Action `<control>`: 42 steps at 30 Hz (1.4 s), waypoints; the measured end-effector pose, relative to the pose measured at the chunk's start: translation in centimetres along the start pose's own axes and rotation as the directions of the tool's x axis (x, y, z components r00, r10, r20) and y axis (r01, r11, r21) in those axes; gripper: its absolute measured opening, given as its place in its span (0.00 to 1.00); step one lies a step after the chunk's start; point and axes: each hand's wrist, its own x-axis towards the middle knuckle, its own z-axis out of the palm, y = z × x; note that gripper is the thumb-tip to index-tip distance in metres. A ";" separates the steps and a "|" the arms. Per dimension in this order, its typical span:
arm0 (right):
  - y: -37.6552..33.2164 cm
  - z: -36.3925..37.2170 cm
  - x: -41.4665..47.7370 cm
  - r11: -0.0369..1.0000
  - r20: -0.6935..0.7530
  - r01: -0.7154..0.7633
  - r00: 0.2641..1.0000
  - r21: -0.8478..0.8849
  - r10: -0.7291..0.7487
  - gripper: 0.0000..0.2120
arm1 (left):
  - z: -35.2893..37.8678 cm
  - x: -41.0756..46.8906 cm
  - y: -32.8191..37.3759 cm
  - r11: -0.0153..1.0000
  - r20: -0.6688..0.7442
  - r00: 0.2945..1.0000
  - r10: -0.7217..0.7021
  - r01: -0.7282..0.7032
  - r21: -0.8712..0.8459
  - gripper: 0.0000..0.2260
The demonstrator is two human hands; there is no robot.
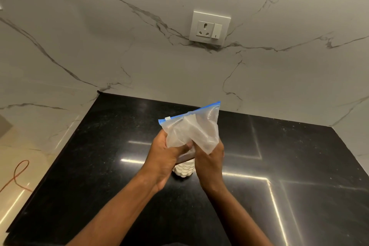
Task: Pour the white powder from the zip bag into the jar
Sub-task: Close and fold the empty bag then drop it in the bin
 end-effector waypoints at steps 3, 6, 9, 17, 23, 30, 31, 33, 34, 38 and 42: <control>0.5 0.5 -0.2 0.998 0.013 0.063 0.998 -0.006 -0.063 0.10 | 0.3 -0.3 0.3 0.999 -0.001 0.999 0.035 -0.035 0.028 0.29; 1.0 0.8 0.3 0.974 0.118 0.194 0.977 -0.121 -0.180 0.22 | 0.3 -0.8 0.5 0.997 0.008 0.998 0.068 -0.068 0.044 0.29; 1.8 0.8 1.0 0.810 0.274 0.452 0.888 -0.373 -0.369 0.28 | -0.1 -1.3 0.7 0.993 0.034 0.996 0.087 -0.090 0.083 0.26; 3.4 2.5 0.5 0.415 0.633 0.795 0.604 -0.442 -0.484 0.36 | -1.4 -4.5 2.4 0.992 -0.075 0.993 0.096 -0.089 0.084 0.29; 2.6 6.6 -2.7 0.513 0.823 0.794 0.505 -0.326 -0.259 0.43 | -4.4 -6.6 2.4 0.989 -0.486 0.865 0.120 -0.065 0.129 0.15; 0.3 11.6 -8.9 0.926 0.811 -0.375 0.530 -0.037 0.247 0.38 | -14.3 -10.3 4.8 0.990 -0.710 0.698 0.087 -0.139 -0.015 0.15; 0.1 13.2 -9.8 0.870 0.790 -0.492 0.519 -0.037 0.326 0.34 | -15.9 -10.9 5.0 0.991 -0.714 0.695 0.091 -0.135 -0.004 0.14; -0.1 16.6 -11.2 0.830 0.750 -0.556 0.528 -0.051 0.399 0.24 | -18.9 -12.0 5.4 0.992 -0.725 0.682 0.099 -0.125 0.017 0.14; -0.1 18.7 -12.2 0.821 0.737 -0.567 0.531 -0.059 0.419 0.18 | -20.8 -12.8 5.6 0.992 -0.736 0.669 0.105 -0.126 0.026 0.15; 1.0 27.0 -17.0 0.710 0.647 -0.699 0.501 -0.090 0.575 0.06 | -29.7 -16.3 6.2 0.995 -0.766 0.636 0.090 -0.081 0.049 0.21; 3.3 35.8 -23.0 0.558 0.540 -0.810 0.393 -0.179 0.744 0.06 | -40.6 -20.1 6.1 0.998 -0.785 0.618 -0.051 0.007 -0.059 0.34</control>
